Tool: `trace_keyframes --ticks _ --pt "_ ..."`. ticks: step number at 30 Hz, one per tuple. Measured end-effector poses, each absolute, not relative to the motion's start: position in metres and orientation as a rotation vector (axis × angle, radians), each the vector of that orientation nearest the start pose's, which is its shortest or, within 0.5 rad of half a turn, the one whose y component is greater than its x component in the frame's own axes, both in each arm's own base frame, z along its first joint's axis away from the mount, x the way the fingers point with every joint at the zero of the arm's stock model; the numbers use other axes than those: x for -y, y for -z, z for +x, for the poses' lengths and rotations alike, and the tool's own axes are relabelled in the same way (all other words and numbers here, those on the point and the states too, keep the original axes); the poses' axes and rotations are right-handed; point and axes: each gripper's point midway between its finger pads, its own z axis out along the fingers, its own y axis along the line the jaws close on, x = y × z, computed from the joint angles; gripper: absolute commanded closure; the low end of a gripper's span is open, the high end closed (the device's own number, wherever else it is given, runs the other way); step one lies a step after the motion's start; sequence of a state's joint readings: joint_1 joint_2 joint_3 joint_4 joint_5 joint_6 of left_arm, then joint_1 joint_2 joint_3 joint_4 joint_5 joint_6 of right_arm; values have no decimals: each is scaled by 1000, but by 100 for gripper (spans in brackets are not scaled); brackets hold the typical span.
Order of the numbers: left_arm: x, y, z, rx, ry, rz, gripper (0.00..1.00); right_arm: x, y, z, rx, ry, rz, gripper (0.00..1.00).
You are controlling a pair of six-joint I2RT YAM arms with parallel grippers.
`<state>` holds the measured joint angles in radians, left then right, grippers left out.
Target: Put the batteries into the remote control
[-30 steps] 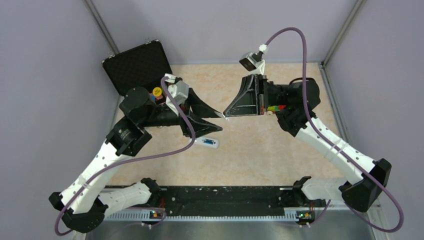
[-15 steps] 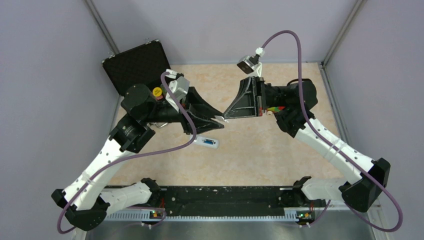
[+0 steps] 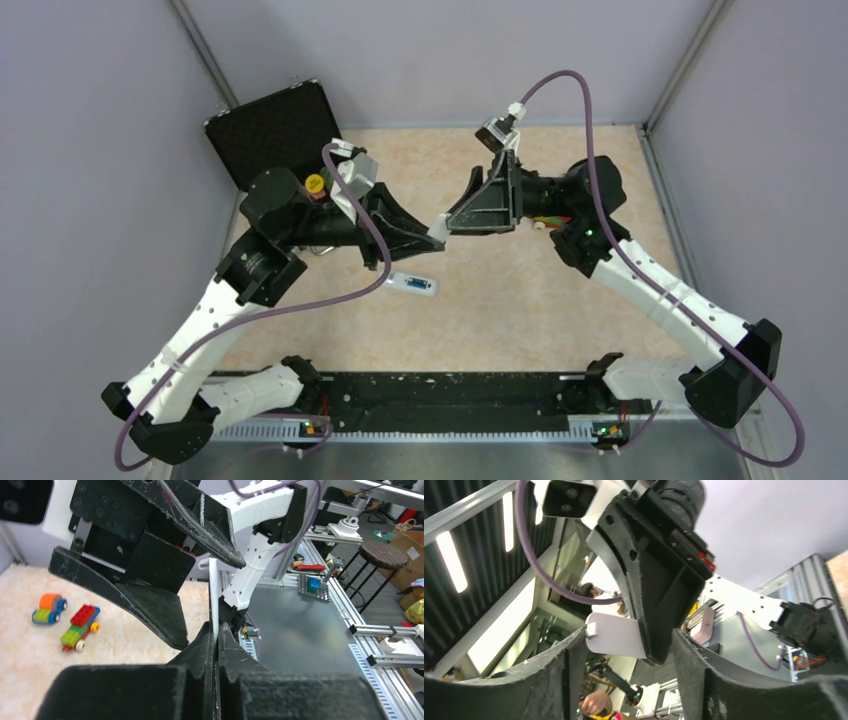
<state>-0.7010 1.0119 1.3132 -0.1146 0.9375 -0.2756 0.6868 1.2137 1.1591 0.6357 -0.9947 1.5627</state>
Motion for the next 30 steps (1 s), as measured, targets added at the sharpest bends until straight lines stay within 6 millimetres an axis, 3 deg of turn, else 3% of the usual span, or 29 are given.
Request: trace_keyframes --ticks 4,11,17,21,24,27,30 --pt "282 -446 117 -1298 1397 1079 100 -319 -460 132 -1697 -2163 -524 34" --pt "281 -412 115 -1495 1452 1081 100 -316 -445 156 -1726 -1801 -567 34" --pt "286 -381 120 -1666 1490 1078 100 -312 -418 169 -1773 -1552 -714 47" --pt "287 -369 122 -1739 1509 1076 100 -310 -394 171 -1813 -1463 -809 56" --pt "288 -359 123 -1793 1523 1074 100 -309 -386 170 -1819 -1439 -871 60" --pt "288 -354 123 -1821 1534 1077 100 -308 -381 168 -1818 -1425 -918 55" --pt "288 -352 121 -1832 1545 1084 100 -307 -378 167 -1821 -1423 -936 42"
